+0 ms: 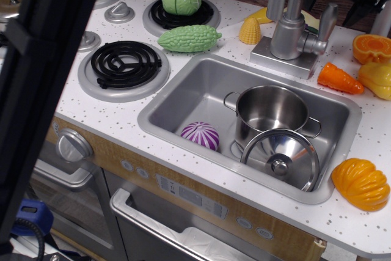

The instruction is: Turn lever vertical to front

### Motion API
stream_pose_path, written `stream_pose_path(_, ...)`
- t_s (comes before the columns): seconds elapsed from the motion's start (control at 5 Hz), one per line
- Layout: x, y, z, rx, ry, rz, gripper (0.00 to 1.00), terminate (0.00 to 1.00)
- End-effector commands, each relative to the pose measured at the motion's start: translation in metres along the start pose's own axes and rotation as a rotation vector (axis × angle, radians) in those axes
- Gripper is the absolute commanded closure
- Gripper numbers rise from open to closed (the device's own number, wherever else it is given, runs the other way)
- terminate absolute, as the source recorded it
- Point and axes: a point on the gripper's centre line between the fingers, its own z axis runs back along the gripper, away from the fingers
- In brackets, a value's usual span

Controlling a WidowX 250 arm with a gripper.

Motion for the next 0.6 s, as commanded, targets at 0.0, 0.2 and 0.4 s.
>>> stream_pose_path(0.0,0.0226,-0.0012,0.0164,-0.033,-0.074,0.004,0.0,0.0)
stream_pose_path(0.2,0.0232,-0.0026,0.011,-0.046,-0.069,0.013,1.0,0.0)
stream_pose_path(0.4,0.0195,-0.0045,0.0128,-0.048,-0.046,0.031,1.0,0.0)
